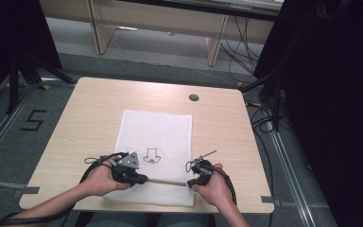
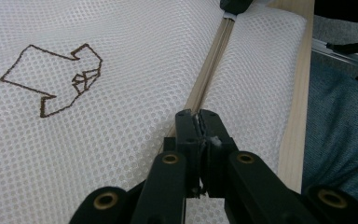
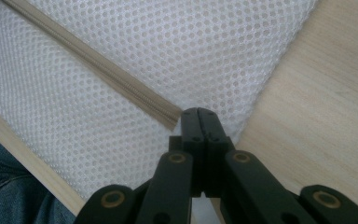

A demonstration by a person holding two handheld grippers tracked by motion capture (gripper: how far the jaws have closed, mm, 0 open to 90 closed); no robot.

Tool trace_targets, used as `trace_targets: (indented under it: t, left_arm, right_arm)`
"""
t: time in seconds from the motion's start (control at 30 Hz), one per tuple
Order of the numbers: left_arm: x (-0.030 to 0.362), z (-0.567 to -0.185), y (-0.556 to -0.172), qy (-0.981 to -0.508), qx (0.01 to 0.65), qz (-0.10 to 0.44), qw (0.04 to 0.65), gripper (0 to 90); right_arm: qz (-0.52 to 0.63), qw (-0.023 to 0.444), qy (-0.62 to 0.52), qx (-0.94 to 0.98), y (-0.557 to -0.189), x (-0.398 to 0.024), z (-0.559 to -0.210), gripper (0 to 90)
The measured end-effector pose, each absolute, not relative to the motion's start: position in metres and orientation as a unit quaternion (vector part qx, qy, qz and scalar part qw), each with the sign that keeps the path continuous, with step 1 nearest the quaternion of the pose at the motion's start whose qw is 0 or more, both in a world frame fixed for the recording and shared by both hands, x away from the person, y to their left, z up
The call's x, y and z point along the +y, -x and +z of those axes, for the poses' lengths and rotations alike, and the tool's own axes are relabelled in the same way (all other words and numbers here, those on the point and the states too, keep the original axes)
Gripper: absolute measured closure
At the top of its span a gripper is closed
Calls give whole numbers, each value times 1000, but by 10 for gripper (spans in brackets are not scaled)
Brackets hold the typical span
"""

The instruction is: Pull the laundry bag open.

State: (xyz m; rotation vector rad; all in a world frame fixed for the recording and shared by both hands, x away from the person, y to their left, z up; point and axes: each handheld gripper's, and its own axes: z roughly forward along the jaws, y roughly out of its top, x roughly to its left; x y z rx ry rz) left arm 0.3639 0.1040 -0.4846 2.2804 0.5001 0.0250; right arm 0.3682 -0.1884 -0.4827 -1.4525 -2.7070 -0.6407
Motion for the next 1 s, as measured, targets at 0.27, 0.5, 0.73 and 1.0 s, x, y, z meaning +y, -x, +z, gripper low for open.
trace_targets:
  t: [0.27,0.5,0.73,1.0]
  left_arm:
    - [105,-484,-364,-898,194,14,395,873]
    - [105,-484,-363,-899,198,19,390,874]
    - [105,-483,-363,-898,196,17,394,874]
    - [105,-481,-361,-897,197,21,396,873]
  right_arm:
    - [-204,3,466,-861,-368,-188,-482,900]
    - [-206,1,462,-863,-368,-188,-483,900]
    - [-204,4,467,-860,-368,-188,-483,900]
    - [-206,4,463,-862,-368,-188,-483,900]
